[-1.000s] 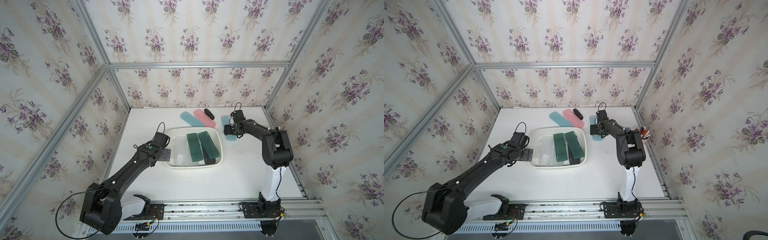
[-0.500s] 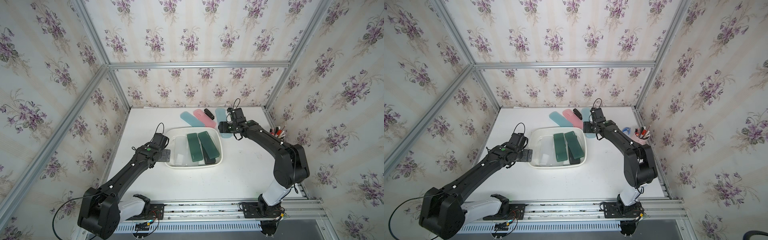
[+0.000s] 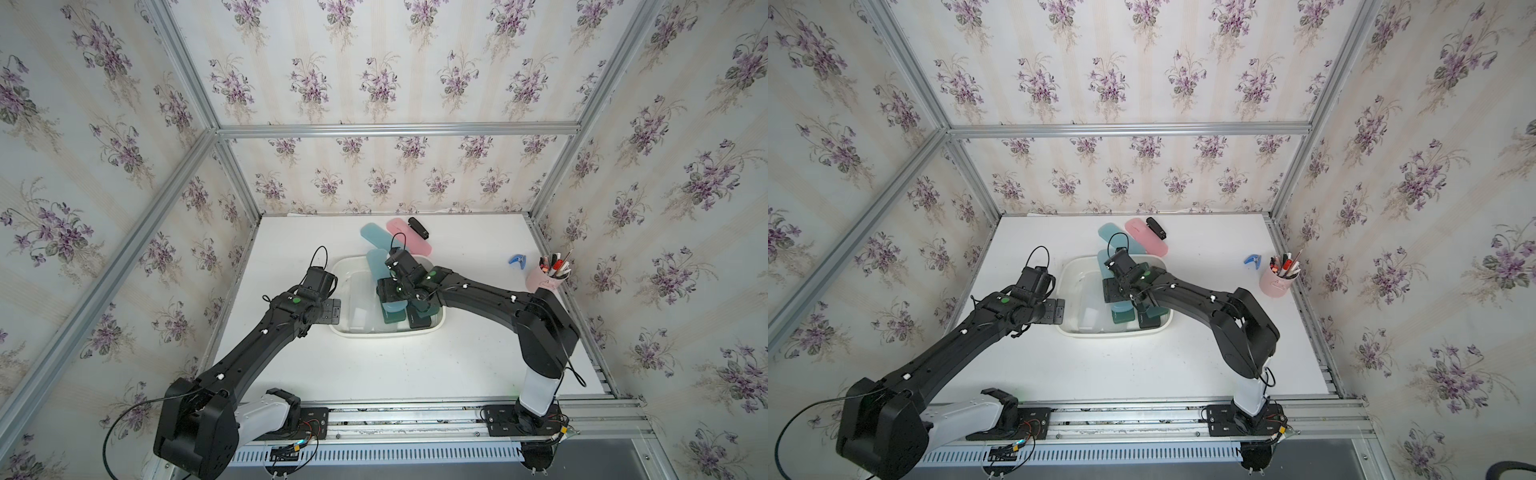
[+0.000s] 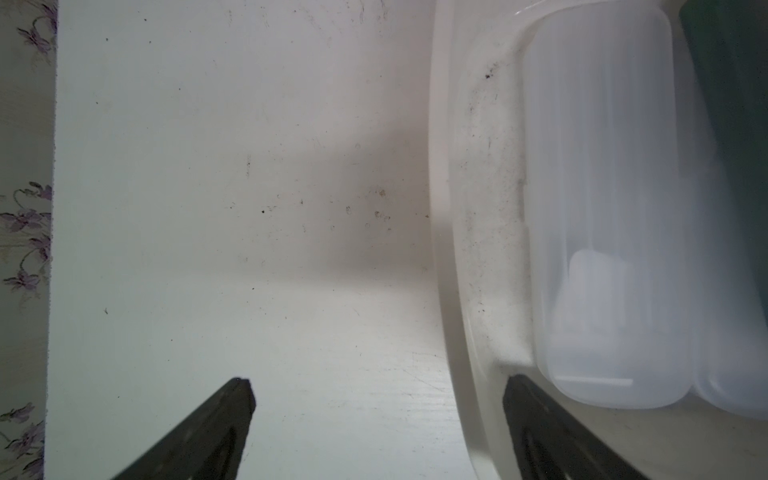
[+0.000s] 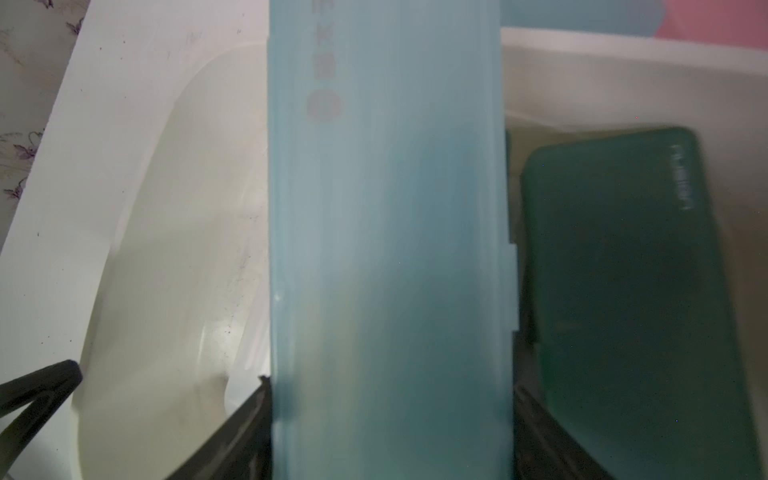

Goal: Put the pencil case into the storage box
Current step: Place the pencil case at the storage box.

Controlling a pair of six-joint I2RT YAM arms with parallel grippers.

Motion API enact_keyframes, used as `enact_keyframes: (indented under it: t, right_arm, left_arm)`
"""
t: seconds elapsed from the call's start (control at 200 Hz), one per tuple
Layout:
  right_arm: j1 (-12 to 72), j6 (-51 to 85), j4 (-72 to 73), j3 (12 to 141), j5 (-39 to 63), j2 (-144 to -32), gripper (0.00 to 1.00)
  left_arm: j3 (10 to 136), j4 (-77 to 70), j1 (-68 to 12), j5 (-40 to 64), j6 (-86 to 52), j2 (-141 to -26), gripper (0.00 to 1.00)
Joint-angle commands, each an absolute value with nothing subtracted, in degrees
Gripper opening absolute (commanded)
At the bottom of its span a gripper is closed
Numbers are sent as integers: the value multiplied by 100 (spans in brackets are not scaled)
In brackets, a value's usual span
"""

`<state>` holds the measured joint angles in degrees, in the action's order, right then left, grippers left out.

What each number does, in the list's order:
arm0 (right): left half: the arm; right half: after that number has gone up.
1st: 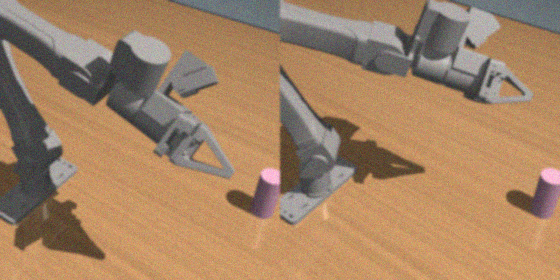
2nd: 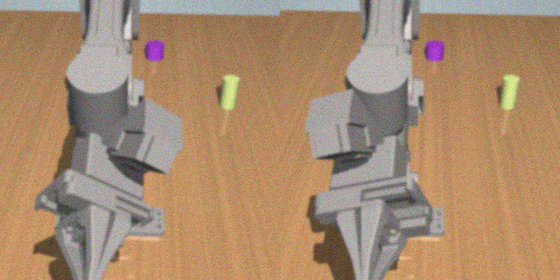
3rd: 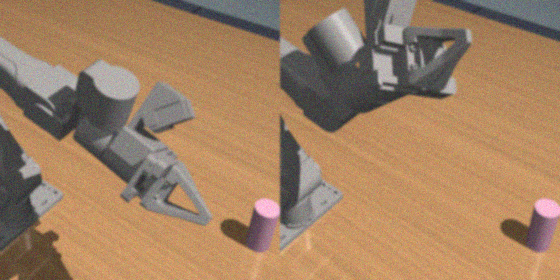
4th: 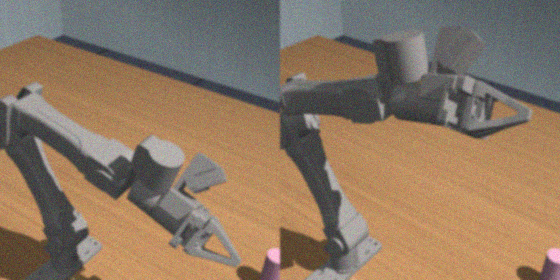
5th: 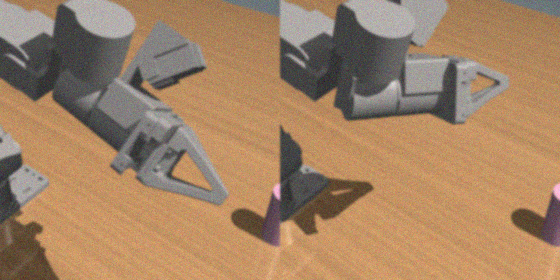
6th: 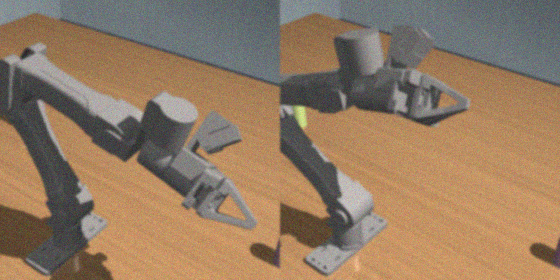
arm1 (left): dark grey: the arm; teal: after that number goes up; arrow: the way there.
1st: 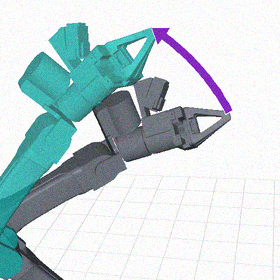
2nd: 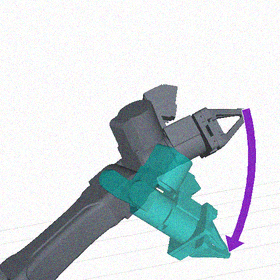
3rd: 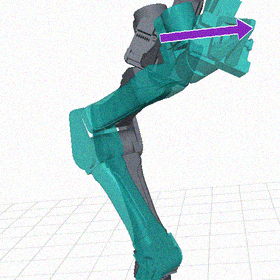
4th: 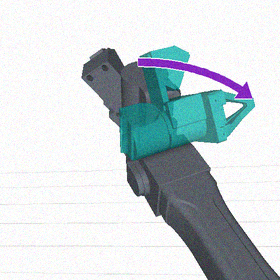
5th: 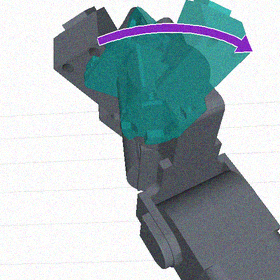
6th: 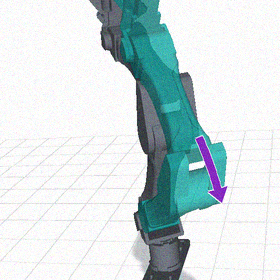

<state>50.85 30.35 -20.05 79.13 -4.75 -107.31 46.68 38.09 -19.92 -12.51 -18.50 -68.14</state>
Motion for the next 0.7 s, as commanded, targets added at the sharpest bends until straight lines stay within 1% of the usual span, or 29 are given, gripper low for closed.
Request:
enact_keyframes:
  t: [0.0, 0.26, 0.405, 0.564, 0.694]
  right_arm:
    - [5258, 3464, -1842, 8219, -641, -11074, 67]
    - [5521, 3858, -2123, 8847, -833, -11693, 67]
    - [5597, 4094, -2344, 8839, -965, -11705, 68]
    - [5753, 4317, -2413, 8560, -1151, -11447, 68]
    - [5807, 4444, -2455, 8431, -1191, -11424, 69]
  left_arm:
    - [4696, 3854, -1991, -1217, -1867, -6854, 99]
    - [4689, 3873, -1982, -1250, -1858, -6838, 99]
    - [4658, 3837, -1990, -1172, -1859, -6776, 99]
    - [4610, 3797, -1985, -1114, -1848, -6706, 99]
    - [4605, 3770, -1985, -1073, -1831, -6688, 99]
